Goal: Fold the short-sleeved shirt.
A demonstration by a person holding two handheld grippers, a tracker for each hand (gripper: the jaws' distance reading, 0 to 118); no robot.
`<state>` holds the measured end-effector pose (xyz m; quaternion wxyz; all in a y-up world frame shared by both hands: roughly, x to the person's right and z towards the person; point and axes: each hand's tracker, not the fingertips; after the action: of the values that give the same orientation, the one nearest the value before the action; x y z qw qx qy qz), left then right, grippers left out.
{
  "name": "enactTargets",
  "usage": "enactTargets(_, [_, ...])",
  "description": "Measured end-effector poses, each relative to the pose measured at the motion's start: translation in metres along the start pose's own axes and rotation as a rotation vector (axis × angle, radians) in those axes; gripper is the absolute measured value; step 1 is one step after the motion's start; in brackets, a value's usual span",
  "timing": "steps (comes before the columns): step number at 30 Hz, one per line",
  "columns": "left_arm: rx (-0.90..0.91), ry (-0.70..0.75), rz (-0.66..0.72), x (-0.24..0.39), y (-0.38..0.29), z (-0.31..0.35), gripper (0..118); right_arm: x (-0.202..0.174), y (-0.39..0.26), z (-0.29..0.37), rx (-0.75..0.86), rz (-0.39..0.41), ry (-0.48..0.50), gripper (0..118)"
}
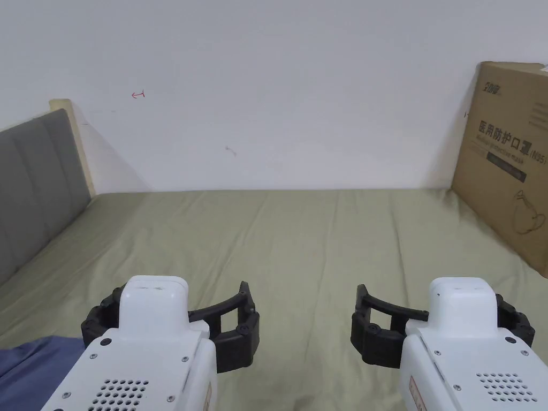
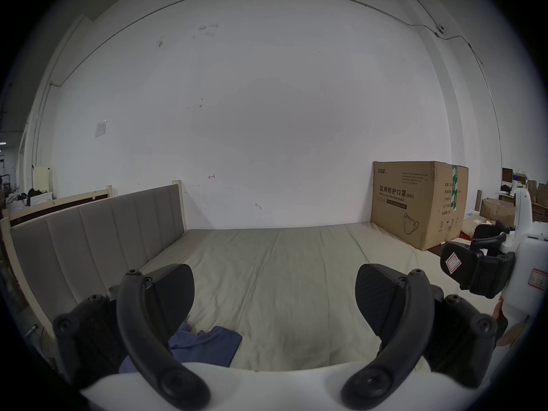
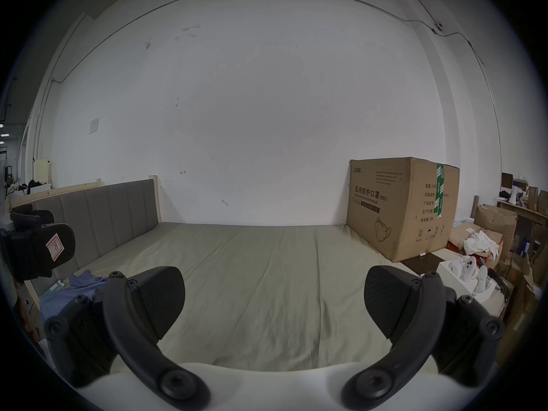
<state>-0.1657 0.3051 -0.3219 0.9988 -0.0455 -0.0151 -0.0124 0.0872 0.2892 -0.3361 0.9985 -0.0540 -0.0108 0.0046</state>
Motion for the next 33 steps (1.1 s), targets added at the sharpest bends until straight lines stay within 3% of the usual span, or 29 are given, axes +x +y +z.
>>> enactTargets(3, [0.012, -0.028, 0.086, -0.005, 0.001, 0.001, 112, -0.004, 0.007, 0.000, 0.020, 0.036, -0.004, 118])
enactTargets(6, [0.033, -0.073, 0.269, -0.016, 0.000, 0.002, 112, -0.016, 0.015, 0.003, 0.067, 0.167, -0.014, 118])
enactTargets(9, [0.097, -0.129, 0.565, -0.030, -0.008, 0.002, 112, -0.041, 0.015, 0.004, 0.098, 0.427, -0.057, 118])
enactTargets(14, [0.043, -0.173, 1.013, -0.043, -0.048, -0.010, 112, -0.081, -0.019, 0.007, 0.127, 1.009, -0.032, 118])
enactTargets(15, [-0.003, -0.161, 1.025, -0.042, -0.054, -0.012, 112, -0.087, -0.029, 0.007, 0.138, 1.073, -0.005, 118])
enactTargets(16, [-0.025, -0.164, 0.998, -0.039, -0.060, -0.014, 112, -0.092, -0.037, 0.006, 0.136, 1.077, 0.004, 118])
enactTargets(17, [-0.033, -0.155, 0.980, -0.038, -0.063, -0.015, 112, -0.092, -0.040, 0.006, 0.109, 1.062, 0.036, 118])
enactTargets(19, [-0.055, -0.138, 0.930, -0.034, -0.062, -0.014, 112, -0.091, -0.038, 0.002, 0.029, 0.941, 0.112, 118])
enactTargets(22, [-0.040, -0.121, 0.762, -0.027, -0.039, -0.015, 112, -0.078, -0.024, 0.000, 0.031, 0.735, 0.098, 118])
enactTargets(24, [-0.024, -0.065, 0.530, -0.018, -0.017, -0.015, 112, -0.065, -0.007, -0.003, 0.020, 0.503, 0.066, 118])
enactTargets(28, [0.062, 0.041, -0.032, 0.015, 0.005, -0.007, 112, -0.024, 0.001, -0.003, 0.025, -0.113, -0.018, 118])
enactTargets(29, [0.074, 0.044, -0.127, 0.021, 0.003, -0.005, 112, -0.015, -0.002, -0.003, 0.014, -0.208, -0.017, 118])
enactTargets(30, [0.063, 0.035, -0.197, 0.026, 0.001, -0.003, 112, -0.007, -0.008, -0.001, 0.002, -0.269, -0.013, 118])
enactTargets(31, [0.042, 0.028, -0.207, 0.027, -0.002, -0.003, 112, -0.003, -0.012, -0.002, -0.014, -0.279, -0.044, 118])
enactTargets(33, [0.000, -0.009, -0.137, 0.024, -0.007, -0.005, 112, 0.003, -0.016, -0.005, -0.040, -0.192, -0.111, 118])
